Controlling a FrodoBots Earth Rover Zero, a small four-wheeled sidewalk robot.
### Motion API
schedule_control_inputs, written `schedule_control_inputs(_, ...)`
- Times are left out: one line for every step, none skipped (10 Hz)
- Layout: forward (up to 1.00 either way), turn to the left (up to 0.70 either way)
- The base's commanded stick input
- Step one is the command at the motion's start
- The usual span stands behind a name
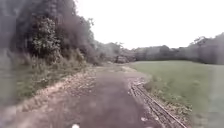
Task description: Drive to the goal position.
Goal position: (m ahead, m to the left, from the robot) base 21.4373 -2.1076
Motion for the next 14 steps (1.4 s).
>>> schedule_control_inputs(1.00, -0.40)
schedule_control_inputs(1.00, -0.24)
schedule_control_inputs(1.00, -0.02)
schedule_control_inputs(1.00, -0.02)
schedule_control_inputs(1.00, -0.02)
schedule_control_inputs(1.00, -0.02)
schedule_control_inputs(1.00, -0.02)
schedule_control_inputs(1.00, -0.02)
schedule_control_inputs(1.00, -0.02)
schedule_control_inputs(1.00, -0.04)
schedule_control_inputs(1.00, -0.04)
schedule_control_inputs(1.00, -0.04)
schedule_control_inputs(1.00, -0.04)
schedule_control_inputs(1.00, -0.04)
